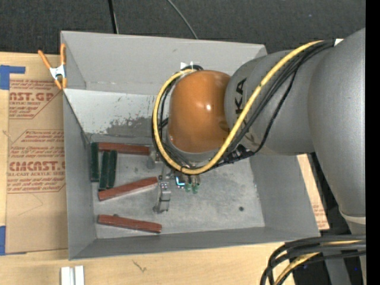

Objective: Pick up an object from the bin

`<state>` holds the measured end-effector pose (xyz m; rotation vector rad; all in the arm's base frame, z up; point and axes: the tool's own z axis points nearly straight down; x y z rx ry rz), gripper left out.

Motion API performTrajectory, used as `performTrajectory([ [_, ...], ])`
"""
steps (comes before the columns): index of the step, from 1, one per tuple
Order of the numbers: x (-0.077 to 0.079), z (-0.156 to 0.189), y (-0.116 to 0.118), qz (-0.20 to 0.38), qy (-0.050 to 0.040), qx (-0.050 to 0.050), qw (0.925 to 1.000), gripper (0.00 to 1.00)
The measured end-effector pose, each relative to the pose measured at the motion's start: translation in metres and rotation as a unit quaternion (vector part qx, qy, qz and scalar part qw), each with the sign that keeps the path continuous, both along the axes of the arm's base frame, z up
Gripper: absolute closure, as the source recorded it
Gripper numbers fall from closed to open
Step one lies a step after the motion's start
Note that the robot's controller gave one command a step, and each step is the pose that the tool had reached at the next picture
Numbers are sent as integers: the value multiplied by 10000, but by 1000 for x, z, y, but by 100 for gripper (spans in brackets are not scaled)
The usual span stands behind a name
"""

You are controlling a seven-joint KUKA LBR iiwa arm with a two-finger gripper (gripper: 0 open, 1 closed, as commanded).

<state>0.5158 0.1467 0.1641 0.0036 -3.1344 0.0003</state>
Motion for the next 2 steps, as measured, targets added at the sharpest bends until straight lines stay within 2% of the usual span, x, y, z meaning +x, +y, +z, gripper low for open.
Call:
performTrajectory([
  [1, 2, 4, -1, -7, -37, 7, 10000, 0],
  [2, 21, -93, -22, 409, -39, 7, 9992, 100],
])
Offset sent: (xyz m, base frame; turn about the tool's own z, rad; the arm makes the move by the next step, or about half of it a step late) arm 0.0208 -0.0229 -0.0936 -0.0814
